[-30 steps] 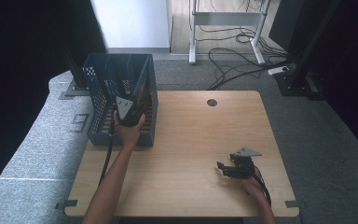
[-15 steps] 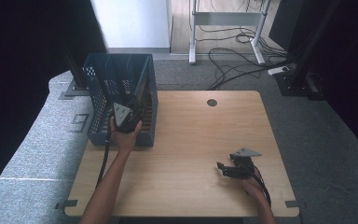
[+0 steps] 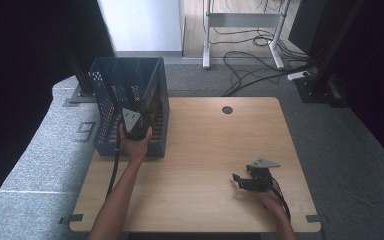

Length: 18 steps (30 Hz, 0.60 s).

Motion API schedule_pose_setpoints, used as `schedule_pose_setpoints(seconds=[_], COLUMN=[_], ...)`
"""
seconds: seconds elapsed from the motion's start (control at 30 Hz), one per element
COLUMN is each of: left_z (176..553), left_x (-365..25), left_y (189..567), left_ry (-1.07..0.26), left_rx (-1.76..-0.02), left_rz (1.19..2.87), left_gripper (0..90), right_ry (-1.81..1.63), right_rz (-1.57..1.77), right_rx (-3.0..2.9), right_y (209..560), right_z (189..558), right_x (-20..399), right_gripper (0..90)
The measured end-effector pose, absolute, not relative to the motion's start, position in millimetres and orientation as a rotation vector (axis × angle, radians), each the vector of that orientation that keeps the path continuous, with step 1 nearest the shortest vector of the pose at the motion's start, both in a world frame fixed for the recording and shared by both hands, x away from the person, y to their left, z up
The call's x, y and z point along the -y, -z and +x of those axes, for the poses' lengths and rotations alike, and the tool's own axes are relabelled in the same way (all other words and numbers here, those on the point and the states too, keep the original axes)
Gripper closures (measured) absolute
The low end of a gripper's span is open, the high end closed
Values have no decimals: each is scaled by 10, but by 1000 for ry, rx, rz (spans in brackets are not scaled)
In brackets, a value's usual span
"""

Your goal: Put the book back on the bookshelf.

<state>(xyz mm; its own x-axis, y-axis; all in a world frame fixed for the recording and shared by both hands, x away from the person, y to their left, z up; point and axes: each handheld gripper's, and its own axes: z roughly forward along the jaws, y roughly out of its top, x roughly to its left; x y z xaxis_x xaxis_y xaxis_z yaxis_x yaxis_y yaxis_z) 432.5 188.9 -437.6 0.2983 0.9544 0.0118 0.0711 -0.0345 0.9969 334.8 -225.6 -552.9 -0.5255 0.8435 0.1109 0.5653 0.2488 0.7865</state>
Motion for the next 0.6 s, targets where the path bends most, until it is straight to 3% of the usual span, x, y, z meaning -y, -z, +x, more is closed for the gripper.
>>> schedule_pose_setpoints(seconds=[0.37,0.6], left_z=[4342,4307], left_x=[-1848,-1834], left_y=[4381,4424], left_ry=[-941,-919], left_rx=[-1023,-1011], left_rz=[1417,1444], left_gripper=[710,576], right_ry=[-1164,-1165], right_rz=[1295,1290], right_rx=[-2193,-2193], right_y=[5529,5527], right_z=[3346,3343], right_x=[2256,2255], right_gripper=[258,258])
